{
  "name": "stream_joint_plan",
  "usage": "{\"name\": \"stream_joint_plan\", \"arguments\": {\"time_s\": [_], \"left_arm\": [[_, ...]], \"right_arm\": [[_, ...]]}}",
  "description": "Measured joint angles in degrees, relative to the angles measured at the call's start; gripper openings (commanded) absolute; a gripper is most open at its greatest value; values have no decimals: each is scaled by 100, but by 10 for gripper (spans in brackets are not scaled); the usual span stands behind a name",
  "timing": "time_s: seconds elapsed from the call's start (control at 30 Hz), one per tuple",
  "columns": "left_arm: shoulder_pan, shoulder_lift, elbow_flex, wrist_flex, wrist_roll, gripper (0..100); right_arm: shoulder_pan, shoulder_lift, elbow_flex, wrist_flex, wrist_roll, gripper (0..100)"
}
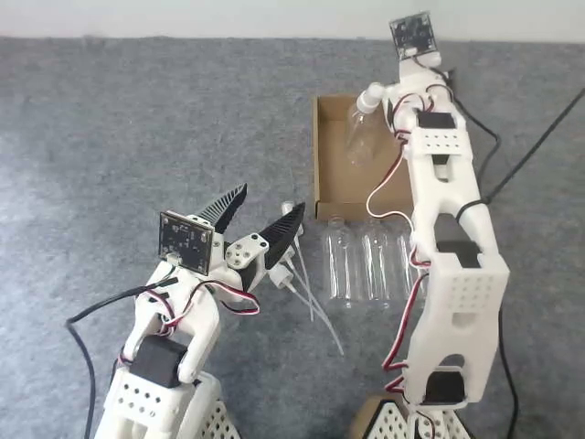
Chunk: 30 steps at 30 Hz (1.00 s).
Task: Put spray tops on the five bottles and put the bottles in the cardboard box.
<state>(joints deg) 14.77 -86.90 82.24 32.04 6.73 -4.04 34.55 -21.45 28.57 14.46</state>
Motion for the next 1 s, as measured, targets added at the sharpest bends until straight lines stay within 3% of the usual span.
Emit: {"name": "stream_joint_plan", "arguments": {"time_s": [0.47,0.73,1.0], "left_arm": [[0,0,0,0,0,279],[0,0,0,0,0,279],[-97,0,-18,0,0,242]], "right_arm": [[0,-1697,0,1152,0,340],[0,-2760,0,2585,0,340],[-44,-3411,0,4659,0,340]]}}
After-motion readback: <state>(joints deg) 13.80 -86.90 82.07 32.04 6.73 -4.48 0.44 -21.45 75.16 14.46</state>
